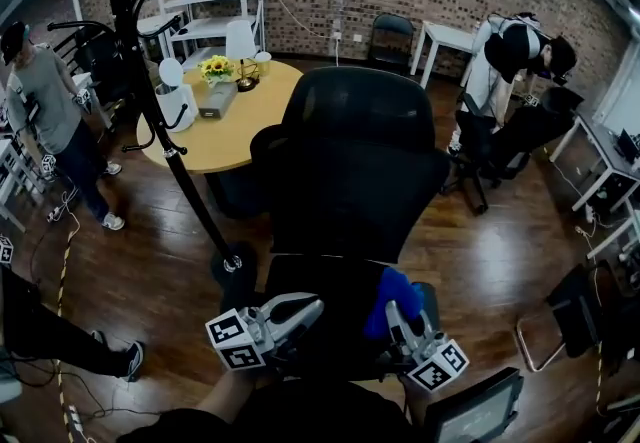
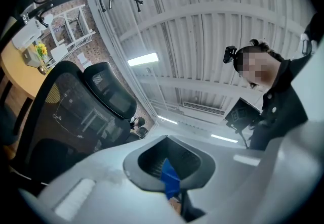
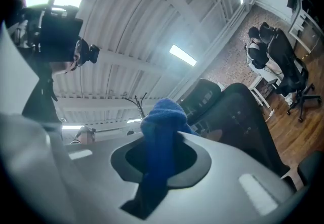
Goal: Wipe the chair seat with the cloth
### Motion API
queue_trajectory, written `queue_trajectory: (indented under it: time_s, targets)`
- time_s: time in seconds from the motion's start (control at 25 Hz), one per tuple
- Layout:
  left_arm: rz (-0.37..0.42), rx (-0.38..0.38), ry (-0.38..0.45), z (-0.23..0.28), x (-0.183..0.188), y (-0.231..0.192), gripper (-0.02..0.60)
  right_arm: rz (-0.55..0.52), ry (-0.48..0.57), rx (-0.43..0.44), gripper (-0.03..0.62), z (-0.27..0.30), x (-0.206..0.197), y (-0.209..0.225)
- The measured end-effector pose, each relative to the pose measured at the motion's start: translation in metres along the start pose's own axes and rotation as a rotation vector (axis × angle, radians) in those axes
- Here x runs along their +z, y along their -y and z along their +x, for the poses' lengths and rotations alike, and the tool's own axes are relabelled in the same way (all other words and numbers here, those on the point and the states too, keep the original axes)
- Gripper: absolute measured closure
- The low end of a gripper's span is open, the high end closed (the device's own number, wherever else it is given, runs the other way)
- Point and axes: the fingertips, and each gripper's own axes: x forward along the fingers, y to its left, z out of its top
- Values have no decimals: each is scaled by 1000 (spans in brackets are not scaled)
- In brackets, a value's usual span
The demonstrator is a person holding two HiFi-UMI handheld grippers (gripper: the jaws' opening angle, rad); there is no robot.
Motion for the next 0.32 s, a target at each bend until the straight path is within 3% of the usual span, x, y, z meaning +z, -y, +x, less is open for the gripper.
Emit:
queue_trajectory:
  time_s: [0.32]
  targets:
    - [2, 6, -23, 2, -6, 2, 580, -14, -10, 20, 536, 0, -3, -5]
